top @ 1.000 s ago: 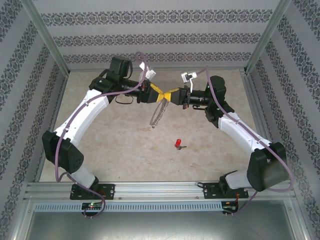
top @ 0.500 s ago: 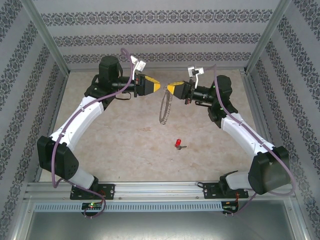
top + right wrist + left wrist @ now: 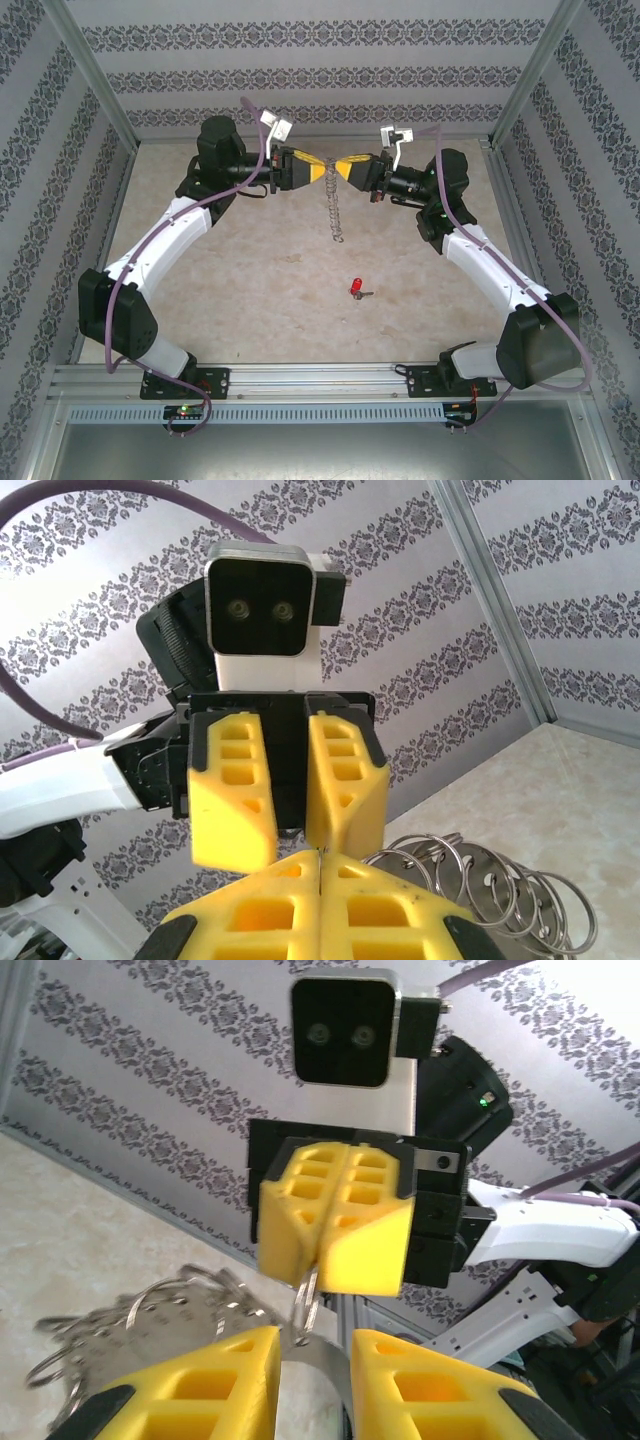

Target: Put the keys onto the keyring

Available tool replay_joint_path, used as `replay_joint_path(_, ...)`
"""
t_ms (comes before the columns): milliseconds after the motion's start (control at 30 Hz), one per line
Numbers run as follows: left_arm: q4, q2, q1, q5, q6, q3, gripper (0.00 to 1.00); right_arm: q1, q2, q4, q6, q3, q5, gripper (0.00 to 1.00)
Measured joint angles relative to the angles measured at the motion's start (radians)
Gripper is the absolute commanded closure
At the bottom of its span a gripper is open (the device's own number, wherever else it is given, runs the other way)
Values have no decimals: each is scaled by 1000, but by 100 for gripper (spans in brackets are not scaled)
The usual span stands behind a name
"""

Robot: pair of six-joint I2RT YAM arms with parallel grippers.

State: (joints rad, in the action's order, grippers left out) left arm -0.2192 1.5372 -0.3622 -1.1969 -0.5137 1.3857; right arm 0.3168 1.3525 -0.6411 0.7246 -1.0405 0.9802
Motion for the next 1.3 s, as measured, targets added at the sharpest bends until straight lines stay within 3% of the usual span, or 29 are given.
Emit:
replay_joint_path(633, -63, 27, -37, -3, -24, 0, 80, 0, 13, -7, 8, -5, 0, 100)
replay_joint_path(833, -65, 28, -38, 12, -16, 0, 63, -1, 13, -6, 7, -5, -9, 100)
replay_joint_path(1300, -19, -27, -2, 81, 20, -14, 60, -12, 13, -7, 11, -5, -21, 100)
